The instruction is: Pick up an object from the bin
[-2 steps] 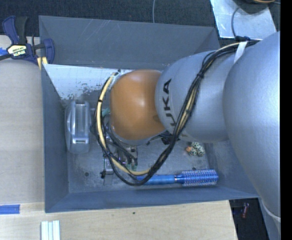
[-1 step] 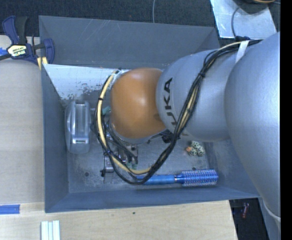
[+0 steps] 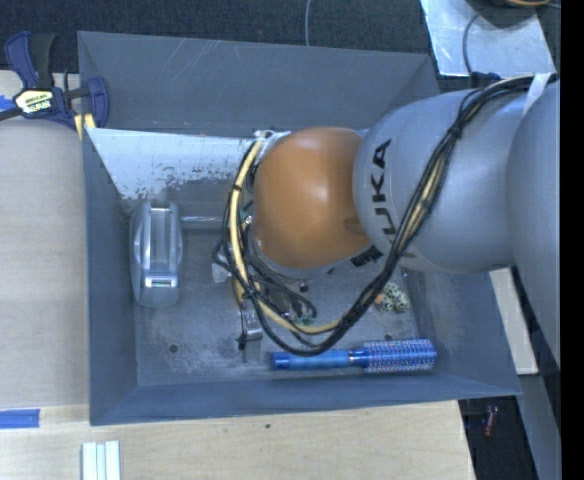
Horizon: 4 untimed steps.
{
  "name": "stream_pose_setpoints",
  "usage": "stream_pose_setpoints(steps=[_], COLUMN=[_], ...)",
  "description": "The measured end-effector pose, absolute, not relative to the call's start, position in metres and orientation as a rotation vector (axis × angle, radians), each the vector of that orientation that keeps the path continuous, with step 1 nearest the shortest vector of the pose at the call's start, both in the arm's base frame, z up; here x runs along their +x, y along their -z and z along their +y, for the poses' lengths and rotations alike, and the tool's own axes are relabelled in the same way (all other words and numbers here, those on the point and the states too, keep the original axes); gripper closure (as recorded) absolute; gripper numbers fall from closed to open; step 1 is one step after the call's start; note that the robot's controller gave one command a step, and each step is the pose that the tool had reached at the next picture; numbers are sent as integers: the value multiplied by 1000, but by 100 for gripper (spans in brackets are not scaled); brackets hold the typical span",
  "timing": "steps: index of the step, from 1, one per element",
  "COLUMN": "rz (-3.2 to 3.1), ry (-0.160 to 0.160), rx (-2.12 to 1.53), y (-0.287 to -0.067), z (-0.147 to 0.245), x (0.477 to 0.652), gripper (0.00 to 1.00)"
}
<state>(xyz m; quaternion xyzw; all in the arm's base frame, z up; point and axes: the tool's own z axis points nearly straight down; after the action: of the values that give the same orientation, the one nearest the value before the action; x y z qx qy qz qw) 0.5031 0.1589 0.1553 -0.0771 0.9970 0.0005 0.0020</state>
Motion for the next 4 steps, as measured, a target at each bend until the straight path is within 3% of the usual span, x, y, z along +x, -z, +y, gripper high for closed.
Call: stream_pose_setpoints(steps=[1,2,3,4], rz=[3137,3134,3136,3136], ry=[-2,0,-1,-1], rx=[-64,-80,-40,22], y=[-120,-125,-134,-102], z=[190,121,93,60], x=[489,486,489,484], gripper=[0,0,0,0])
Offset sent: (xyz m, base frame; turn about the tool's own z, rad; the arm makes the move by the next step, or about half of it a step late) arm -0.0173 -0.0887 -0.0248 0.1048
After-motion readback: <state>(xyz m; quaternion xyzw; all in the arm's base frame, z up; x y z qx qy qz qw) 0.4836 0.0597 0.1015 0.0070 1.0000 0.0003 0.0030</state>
